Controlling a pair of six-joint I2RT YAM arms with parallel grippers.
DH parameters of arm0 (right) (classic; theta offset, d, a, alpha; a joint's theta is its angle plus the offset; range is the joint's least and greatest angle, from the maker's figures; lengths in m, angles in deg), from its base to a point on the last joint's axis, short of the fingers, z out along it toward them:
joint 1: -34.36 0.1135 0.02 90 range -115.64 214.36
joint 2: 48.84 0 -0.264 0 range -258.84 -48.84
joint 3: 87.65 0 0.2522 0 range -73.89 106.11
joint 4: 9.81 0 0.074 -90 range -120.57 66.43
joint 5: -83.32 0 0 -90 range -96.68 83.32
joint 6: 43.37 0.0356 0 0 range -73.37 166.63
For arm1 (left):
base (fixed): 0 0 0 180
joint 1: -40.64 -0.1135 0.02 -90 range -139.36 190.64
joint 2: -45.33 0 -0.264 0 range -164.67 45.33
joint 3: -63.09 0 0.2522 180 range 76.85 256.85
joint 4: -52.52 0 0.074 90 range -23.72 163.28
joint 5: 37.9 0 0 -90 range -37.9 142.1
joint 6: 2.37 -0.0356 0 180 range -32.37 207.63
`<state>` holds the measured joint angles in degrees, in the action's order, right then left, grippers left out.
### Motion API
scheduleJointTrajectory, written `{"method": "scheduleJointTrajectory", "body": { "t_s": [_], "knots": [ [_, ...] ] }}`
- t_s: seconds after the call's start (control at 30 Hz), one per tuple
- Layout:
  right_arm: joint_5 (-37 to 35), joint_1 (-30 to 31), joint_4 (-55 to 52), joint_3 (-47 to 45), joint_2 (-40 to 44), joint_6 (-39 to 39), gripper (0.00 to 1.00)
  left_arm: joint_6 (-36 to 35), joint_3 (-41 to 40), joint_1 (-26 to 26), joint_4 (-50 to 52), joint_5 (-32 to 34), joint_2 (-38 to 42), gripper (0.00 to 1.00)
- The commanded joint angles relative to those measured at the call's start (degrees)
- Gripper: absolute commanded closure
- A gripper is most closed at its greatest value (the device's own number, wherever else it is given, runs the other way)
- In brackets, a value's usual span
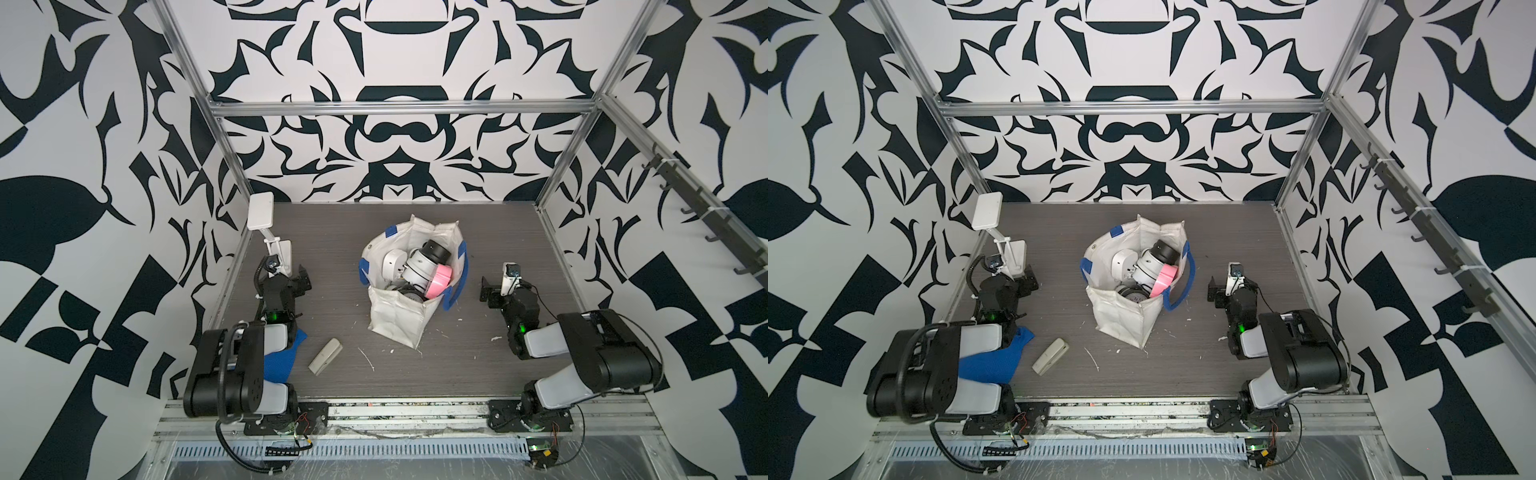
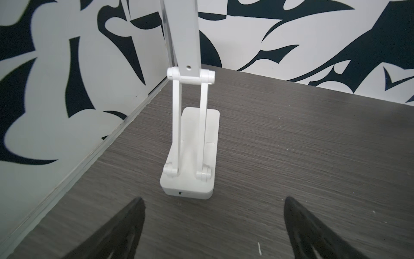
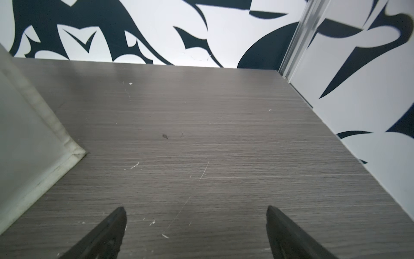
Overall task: Take the alarm clock out of the canvas bag
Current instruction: Pick up the canvas bag from the center of the board.
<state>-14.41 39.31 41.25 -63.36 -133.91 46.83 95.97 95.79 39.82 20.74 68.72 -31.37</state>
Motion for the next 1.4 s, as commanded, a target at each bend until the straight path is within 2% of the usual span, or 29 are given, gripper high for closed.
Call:
{"method": "scheduleJointTrajectory", "body": {
  "t_s": [0.0, 0.07, 0.17, 0.23, 0.27, 0.3, 0.37, 0.47, 0.53, 0.63, 0.77, 0.93, 1.23, 1.37],
  "knots": [
    [-2.8, -0.1, -3.8, -0.2, 7.5, 1.7, 0.0, 8.8, 5.9, 0.5, 21.2, 4.1, 10.1, 0.01],
    [-4.7, -0.2, -12.9, 1.0, 14.2, 3.3, 0.0, 17.5, 9.9, 0.5, 31.9, 6.6, 15.1, 0.01],
    [-5.2, -0.2, -33.1, 7.0, 24.7, 10.2, 0.03, 26.2, 15.1, 0.4, 42.9, 5.5, 19.9, 0.01],
    [-6.4, -0.2, -46.5, 12.5, 30.8, 19.2, 0.06, 32.0, 18.3, -0.1, 48.5, 5.2, 21.8, 0.01],
    [-5.8, -0.2, -52.3, 15.1, 33.1, 22.3, 0.08, 32.7, 19.5, -0.5, 49.6, 2.4, 22.6, 0.01],
    [-2.8, -0.2, -57.7, 18.2, 35.2, 24.8, 0.12, 33.0, 20.8, -0.8, 50.1, -1.8, 23.1, 0.01],
    [5.2, -0.2, -65.1, 23.2, 37.8, 27.8, 0.12, 33.6, 23.6, -0.9, 51.0, -8.8, 23.7, 0.01],
    [22.1, -0.1, -69.7, 28.8, 39.4, 28.7, 0.12, 32.4, 29.1, -0.8, 52.2, -22.3, 22.0, 0.01],
    [32.4, -0.1, -69.8, 31.5, 39.1, 31.8, 0.21, 31.9, 34.3, -0.4, 56.1, -30.1, 19.3, 0.0],
    [41.3, -0.2, -73.4, 35.9, 37.6, 34.5, 0.29, 29.5, 41.7, 1.9, 63.3, -37.6, 15.3, 0.01],
    [46.2, 0.0, -77.8, 39.7, 37.3, 35.7, 0.32, 25.2, 49.6, 8.1, 72.6, -37.2, 11.9, 0.01],
    [45.5, 0.6, -82.4, 41.0, 39.0, 36.7, 0.35, 21.5, 55.6, 15.1, 79.5, -35.0, 7.8, 0.0],
    [42.7, 1.9, -96.1, 46.1, 37.6, 32.4, 0.4, 18.5, 60.0, 21.1, 85.1, -34.2, -2.3, 0.0],
    [41.4, 3.5, -98.9, 47.9, 36.6, 32.0, 0.44, 17.1, 60.2, 23.2, 86.8, -33.3, -6.0, 0.03]
  ]
}}
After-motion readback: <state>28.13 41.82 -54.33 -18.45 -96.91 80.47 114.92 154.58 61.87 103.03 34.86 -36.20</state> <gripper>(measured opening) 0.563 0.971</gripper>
